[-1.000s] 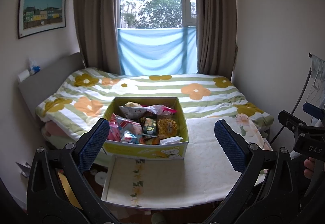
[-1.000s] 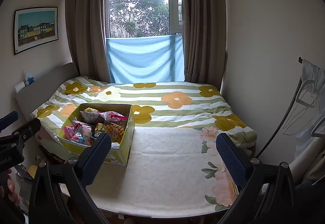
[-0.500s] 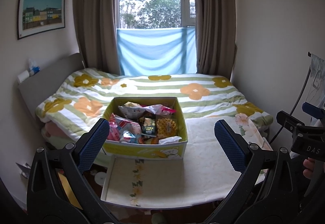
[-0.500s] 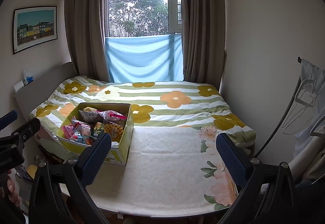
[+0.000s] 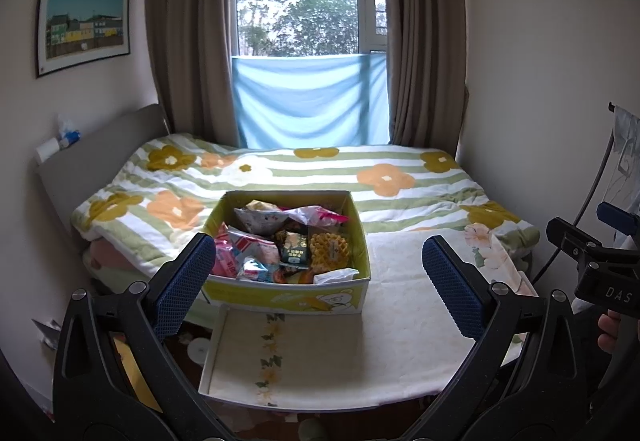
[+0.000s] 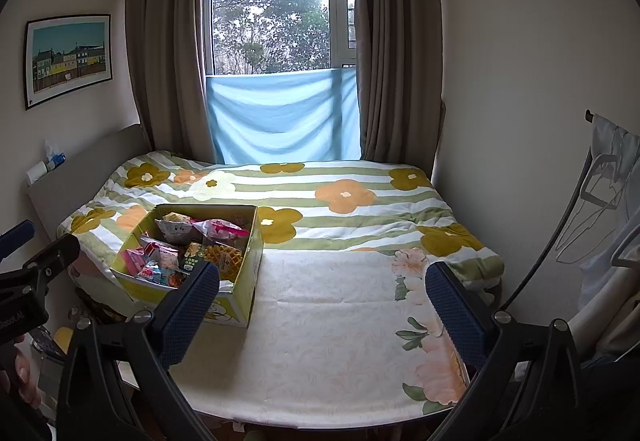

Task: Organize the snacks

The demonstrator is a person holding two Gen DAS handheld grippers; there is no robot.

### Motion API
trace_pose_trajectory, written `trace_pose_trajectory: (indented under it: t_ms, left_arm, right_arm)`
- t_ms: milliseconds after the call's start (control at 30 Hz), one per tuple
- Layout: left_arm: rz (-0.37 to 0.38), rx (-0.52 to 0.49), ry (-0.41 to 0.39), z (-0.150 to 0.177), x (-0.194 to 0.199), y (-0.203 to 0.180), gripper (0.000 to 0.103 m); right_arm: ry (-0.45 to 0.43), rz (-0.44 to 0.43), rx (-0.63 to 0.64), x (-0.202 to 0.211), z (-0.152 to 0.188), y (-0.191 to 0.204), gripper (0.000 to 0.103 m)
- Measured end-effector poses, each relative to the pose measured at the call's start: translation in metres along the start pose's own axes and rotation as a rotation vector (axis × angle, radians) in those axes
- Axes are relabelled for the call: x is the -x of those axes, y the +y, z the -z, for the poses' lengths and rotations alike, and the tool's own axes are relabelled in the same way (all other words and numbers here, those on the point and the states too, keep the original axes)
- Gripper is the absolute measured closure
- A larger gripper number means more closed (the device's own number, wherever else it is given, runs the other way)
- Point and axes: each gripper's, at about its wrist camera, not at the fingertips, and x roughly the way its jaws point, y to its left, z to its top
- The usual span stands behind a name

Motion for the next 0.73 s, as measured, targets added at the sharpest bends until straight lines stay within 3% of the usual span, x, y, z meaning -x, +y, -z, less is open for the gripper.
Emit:
trace_pose_trajectory:
  t_ms: [733]
  left_arm:
    - [-0.008, 0.033, -0.005, 0.0033, -0.0046, -0.0056, 0.0]
  right_arm:
    - [0.027, -0.027, 0.012, -0.0062, -0.001, 0.0048, 0.0]
